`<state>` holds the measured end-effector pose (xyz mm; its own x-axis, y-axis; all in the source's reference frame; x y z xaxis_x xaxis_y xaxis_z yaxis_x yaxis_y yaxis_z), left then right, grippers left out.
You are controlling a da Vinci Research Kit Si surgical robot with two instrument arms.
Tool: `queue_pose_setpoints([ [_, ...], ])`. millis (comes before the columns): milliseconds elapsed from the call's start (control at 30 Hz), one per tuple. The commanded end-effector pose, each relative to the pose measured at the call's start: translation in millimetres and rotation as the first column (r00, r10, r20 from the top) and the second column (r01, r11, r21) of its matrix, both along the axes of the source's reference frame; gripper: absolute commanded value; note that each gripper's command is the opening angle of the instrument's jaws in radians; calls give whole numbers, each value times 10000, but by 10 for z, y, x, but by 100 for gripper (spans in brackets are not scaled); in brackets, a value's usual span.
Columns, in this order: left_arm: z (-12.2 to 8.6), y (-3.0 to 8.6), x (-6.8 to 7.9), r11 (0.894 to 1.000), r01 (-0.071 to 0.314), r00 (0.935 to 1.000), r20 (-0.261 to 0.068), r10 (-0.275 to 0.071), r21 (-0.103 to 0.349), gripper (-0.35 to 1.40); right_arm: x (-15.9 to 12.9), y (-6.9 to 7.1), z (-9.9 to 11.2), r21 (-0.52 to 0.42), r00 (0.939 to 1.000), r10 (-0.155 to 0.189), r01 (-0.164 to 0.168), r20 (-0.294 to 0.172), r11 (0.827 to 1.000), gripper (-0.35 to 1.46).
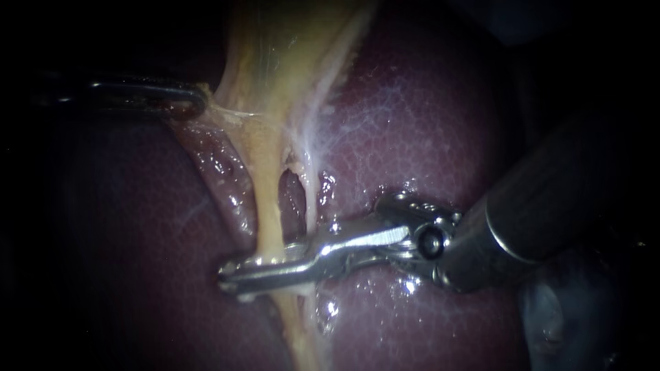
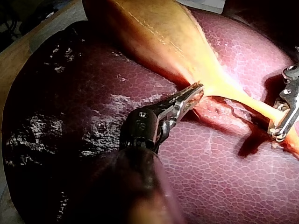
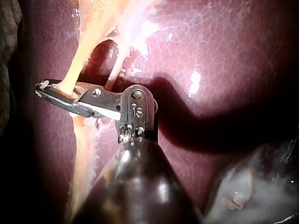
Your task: Clipping second clip left tube
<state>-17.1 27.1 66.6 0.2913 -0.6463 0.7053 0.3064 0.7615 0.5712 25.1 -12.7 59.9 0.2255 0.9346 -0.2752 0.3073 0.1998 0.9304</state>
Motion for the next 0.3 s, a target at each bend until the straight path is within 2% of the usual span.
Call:
queue_pose_setpoints([
  [33,0,0,0,10000,1,10000,-1,-1,1,-35,0,0,0,-1,10000,-7,7,-4,10000,-35],
  [300,0,0,0,10000,1,10000,0,-1,2,-35,0,0,0,-2,10000,-6,6,-2,10000,-35],
])
